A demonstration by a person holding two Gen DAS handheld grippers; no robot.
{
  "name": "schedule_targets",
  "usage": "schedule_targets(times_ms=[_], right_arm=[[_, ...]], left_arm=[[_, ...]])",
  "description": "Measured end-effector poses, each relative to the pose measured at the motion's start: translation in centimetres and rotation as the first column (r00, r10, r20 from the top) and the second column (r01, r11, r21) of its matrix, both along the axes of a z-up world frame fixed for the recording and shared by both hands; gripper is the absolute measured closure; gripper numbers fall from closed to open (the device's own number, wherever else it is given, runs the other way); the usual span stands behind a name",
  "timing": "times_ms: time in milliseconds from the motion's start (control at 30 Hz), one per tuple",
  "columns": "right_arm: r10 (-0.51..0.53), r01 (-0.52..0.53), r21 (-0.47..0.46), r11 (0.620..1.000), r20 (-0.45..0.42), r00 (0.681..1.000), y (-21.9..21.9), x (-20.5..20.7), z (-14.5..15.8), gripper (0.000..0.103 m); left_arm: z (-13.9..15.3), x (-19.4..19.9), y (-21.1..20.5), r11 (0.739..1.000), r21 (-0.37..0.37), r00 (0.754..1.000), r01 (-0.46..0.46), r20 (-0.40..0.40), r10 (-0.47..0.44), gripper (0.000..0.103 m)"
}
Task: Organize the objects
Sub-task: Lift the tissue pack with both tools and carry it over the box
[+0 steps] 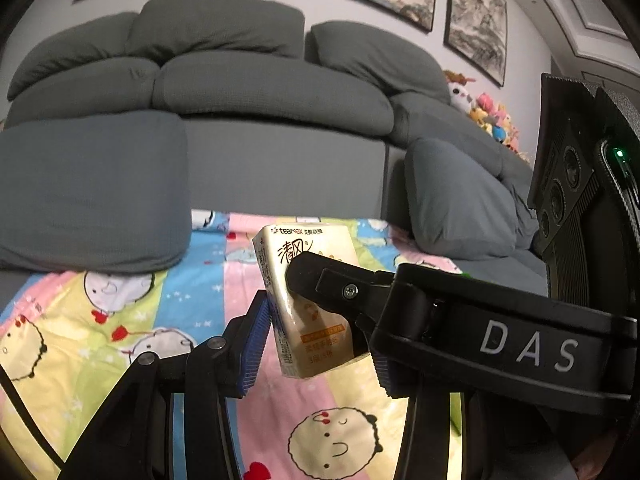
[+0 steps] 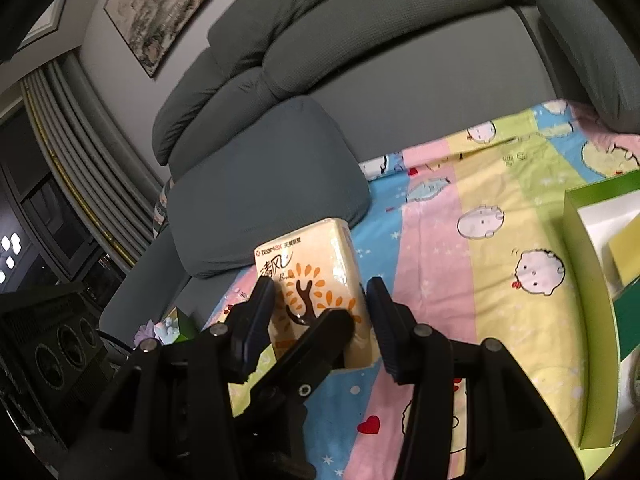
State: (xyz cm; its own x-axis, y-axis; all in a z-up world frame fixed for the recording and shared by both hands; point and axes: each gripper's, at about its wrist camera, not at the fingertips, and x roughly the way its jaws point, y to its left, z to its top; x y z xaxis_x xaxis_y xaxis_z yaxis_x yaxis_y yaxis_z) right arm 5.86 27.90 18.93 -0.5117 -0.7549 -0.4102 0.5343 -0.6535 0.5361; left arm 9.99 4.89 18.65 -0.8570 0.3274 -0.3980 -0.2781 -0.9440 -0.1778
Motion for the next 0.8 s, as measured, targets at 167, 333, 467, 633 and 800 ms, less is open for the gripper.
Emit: schedule_targets(times_ms=[167, 333, 467, 633, 800], right_arm=[[-0.032, 0.031, -0.012, 0.999, -0.053, 0.998, 1.1, 1.4, 1.6, 0.055], [-0.068, 0.067, -0.017, 0.998, -0.09, 0.994, 2.6, 2.5, 2.7, 0.055], [-0.096, 0.094, -0.023, 0.995, -0.111, 0.989, 3.9, 3.3, 3.3, 0.055], [-0.121, 0.117, -0.038, 0.992, -0.133, 0.984, 5.8, 4.1, 3.9, 0.055], [-0.152, 0.146, -0.059, 0.988, -0.132, 0.979, 7.5, 4.4, 3.9, 0.055]], left_arm=[[1.2, 1.3, 0.8, 1.0, 0.014, 0.998, 0.025, -0.059, -0.024, 0.056], [2.3, 2.3, 2.0, 0.998, 0.017, 0.993, 0.059, -0.101, -0.057, 0.056], [2.8, 3.0, 2.9, 0.996, 0.013, 0.989, 0.085, -0.12, -0.083, 0.056], [3.5, 3.5, 4.6, 0.993, -0.007, 0.983, 0.119, -0.142, -0.119, 0.056], [3.9, 3.8, 6.4, 0.988, -0.031, 0.978, 0.15, -0.145, -0.153, 0.056]])
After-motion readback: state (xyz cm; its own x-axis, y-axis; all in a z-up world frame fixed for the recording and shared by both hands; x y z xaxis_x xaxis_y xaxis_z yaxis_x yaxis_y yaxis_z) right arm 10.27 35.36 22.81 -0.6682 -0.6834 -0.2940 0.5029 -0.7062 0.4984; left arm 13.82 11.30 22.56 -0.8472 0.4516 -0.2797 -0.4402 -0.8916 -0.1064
